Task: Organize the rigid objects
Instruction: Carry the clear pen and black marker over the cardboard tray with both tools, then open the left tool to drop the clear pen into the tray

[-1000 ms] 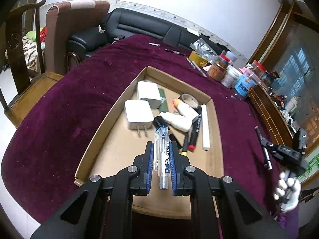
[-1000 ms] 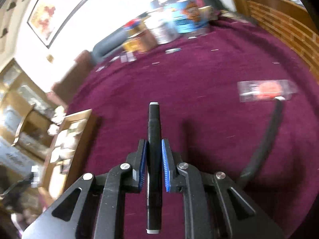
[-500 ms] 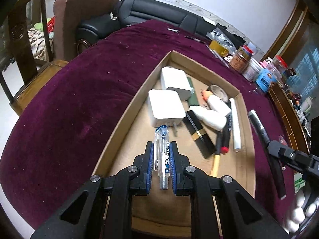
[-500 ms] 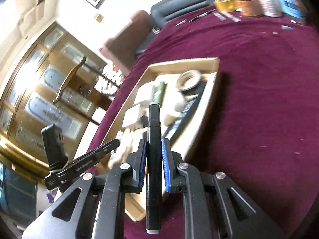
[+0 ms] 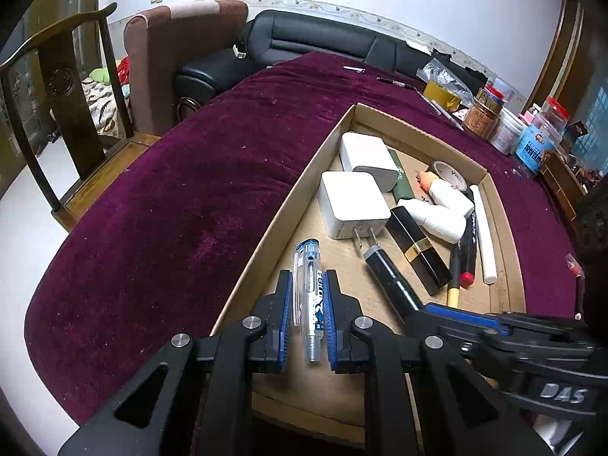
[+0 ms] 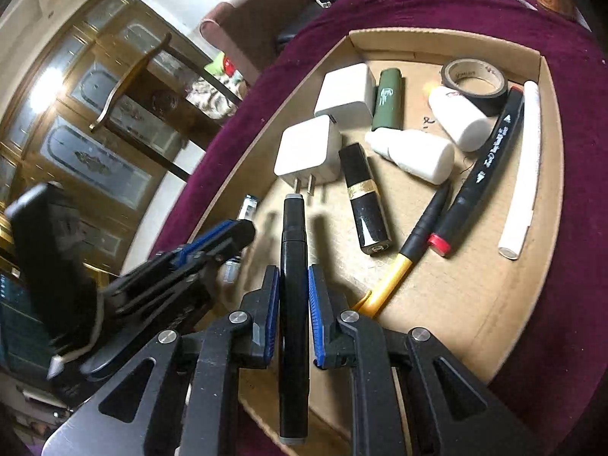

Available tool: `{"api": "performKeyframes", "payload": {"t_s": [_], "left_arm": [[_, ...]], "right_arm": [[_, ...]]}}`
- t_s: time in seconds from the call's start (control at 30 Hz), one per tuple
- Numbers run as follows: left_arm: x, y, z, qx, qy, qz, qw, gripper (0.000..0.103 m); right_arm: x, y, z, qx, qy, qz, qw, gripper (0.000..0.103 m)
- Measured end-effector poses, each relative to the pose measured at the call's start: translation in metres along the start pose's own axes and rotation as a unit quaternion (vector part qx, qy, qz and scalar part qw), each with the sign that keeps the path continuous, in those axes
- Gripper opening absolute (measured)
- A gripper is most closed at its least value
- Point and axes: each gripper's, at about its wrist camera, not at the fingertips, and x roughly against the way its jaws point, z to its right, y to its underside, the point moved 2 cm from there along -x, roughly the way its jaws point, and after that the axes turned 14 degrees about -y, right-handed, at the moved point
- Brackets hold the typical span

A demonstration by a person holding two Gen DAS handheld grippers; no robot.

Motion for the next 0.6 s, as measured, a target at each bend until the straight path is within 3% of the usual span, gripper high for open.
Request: {"api": "performKeyframes", "payload": {"t_s": [0.6], "left_arm": [[0.0009,-0.0013,-0.0021,0.002,-0.001,0.004,1.0000,0.013]], "right_arm": [[-0.0099,-0.0019,-0.0023,-0.003,0.016,0.008,1.000,0.013]]}}
